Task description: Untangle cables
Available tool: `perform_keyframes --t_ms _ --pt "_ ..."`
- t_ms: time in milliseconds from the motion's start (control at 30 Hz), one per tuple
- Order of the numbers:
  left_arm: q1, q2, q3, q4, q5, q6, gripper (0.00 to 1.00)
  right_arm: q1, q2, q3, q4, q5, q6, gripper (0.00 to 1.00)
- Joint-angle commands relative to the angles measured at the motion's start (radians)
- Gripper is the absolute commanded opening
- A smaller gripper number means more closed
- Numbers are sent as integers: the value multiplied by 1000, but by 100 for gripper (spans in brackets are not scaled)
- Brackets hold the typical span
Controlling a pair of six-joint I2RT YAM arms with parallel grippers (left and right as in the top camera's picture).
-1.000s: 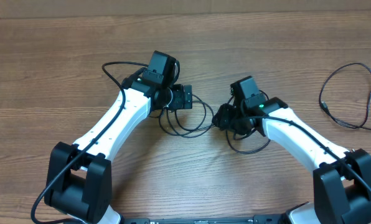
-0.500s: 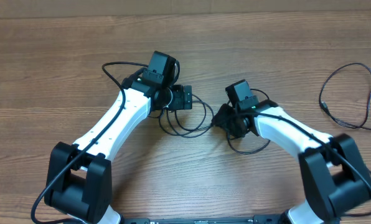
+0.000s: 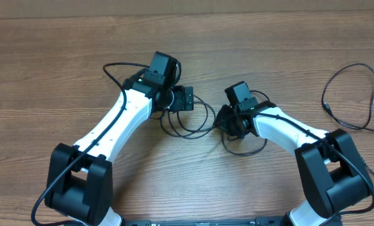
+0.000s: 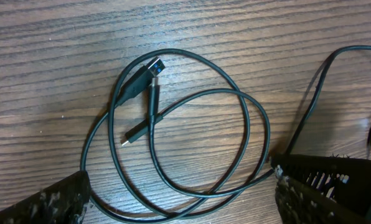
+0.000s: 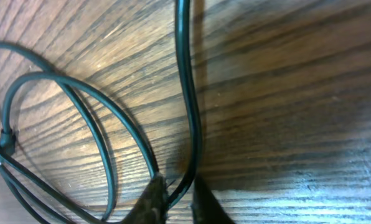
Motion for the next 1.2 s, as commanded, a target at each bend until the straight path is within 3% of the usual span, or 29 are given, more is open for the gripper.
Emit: perform_keyframes --t_ms 0,467,700,900,1167 --pt "-2 2 2 -3 -2 -26 94 6 7 -5 6 5 3 4" --pt "-2 2 2 -3 -2 -26 94 2 -11 -4 48 6 -5 4" --pt "-2 2 2 -3 -2 -26 95 -45 -151 61 9 10 -167 4" --pt "-2 2 2 -3 -2 -25 95 -142 -268 172 -97 13 -256 4" --pt "-2 2 2 -3 -2 -25 95 -397 -394 306 -175 36 -344 4"
